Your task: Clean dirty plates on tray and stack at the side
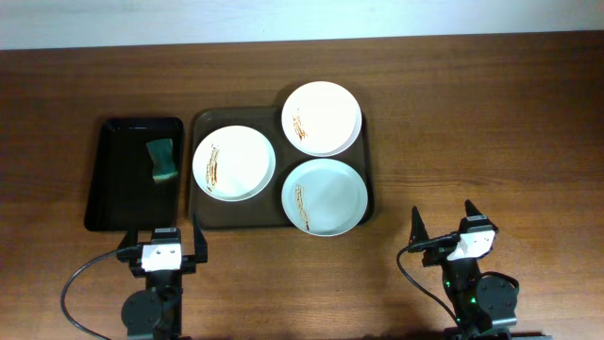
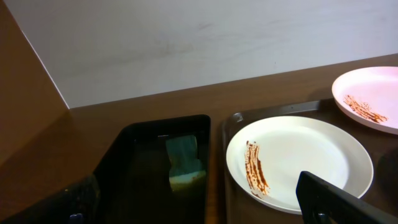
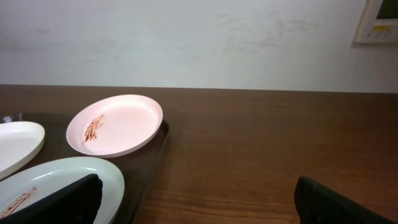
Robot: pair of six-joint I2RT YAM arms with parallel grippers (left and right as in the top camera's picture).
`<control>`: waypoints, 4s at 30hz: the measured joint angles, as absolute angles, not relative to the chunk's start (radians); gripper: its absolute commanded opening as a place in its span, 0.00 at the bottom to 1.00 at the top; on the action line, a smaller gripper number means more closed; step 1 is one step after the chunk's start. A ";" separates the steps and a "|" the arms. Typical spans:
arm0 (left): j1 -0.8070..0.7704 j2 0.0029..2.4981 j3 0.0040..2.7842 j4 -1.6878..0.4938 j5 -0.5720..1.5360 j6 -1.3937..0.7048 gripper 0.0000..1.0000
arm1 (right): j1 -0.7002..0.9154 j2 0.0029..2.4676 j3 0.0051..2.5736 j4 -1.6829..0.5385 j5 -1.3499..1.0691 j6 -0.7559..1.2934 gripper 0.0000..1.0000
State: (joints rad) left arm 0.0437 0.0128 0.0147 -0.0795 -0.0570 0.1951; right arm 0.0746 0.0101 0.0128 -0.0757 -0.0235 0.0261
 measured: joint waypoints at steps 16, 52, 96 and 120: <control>0.044 0.013 0.015 -0.080 -0.057 0.195 0.99 | 0.075 0.010 0.013 -0.076 -0.023 0.027 0.98; 0.044 0.013 0.015 0.009 0.207 0.195 0.99 | 0.075 0.010 0.013 -0.031 -0.024 0.027 0.98; 0.045 1.027 0.949 -0.531 0.351 0.196 0.99 | 0.075 0.758 0.916 -0.751 -0.072 -0.012 0.98; 0.046 1.028 0.950 -0.454 0.537 0.012 0.99 | 0.075 0.965 0.916 -0.721 -0.404 0.099 0.97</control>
